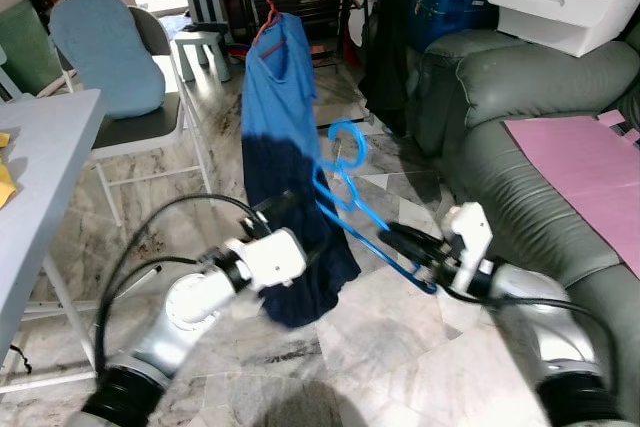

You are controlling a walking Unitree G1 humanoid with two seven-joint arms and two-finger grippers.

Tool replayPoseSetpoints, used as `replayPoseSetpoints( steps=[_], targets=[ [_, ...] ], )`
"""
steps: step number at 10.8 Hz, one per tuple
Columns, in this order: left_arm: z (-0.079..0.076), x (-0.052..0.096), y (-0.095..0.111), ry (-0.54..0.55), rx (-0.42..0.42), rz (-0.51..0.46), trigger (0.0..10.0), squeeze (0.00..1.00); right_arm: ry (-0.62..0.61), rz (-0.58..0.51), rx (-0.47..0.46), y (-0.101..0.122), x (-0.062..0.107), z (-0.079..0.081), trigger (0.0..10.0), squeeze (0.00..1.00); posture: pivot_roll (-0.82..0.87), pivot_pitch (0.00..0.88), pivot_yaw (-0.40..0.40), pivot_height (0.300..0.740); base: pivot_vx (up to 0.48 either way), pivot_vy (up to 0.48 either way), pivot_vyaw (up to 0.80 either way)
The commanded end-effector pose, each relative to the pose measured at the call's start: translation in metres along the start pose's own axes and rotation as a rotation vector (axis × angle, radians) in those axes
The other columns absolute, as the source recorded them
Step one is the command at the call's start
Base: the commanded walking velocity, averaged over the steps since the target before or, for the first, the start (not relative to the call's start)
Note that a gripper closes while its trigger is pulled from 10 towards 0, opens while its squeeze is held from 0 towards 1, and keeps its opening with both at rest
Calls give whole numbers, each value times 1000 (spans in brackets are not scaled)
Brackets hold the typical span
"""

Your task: Hang hanger

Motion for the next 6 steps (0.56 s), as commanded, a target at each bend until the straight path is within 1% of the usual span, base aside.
replayPoseSetpoints(
  steps=[1,2,3,4,5,6],
  targets=[
    [7,1,0,-16,-3,-2,10000,1000,30,-10,48,6,3,-1,10000,0,-89,0,62,740,0,0,0],
    [9,1,-2,-27,-8,1,10000,1000,48,37,82,3,13,-5,10000,0,-91,0,64,740,0,0,0],
    [9,3,-8,-49,-24,22,10000,1000,73,72,103,1,21,-5,10000,0,-96,0,68,740,0,0,0],
    [10,4,-11,-54,-22,32,10000,1000,104,111,116,-1,29,-6,10000,0,-97,0,70,740,0,0,0],
    [9,6,-20,-81,-27,62,10000,1000,155,142,123,-1,38,-4,10000,0,-98,0,72,740,0,0,0],
    [7,8,-32,-125,-30,113,10000,1000,226,144,105,5,42,1,10000,0,-104,0,77,740,0,0,0]
  ],
)
Point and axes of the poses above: a point about 5 cm out from each wrist's last joint towards the gripper, its own x axis pointing back from the gripper into the wrist, its own y axis along the axis of the wrist's last joint, z = x × y, the point moved 3 cm from there along -x, pointing out of the wrist towards the gripper, and after that the axes turned 5 degrees about -x, right-handed, at the moved point
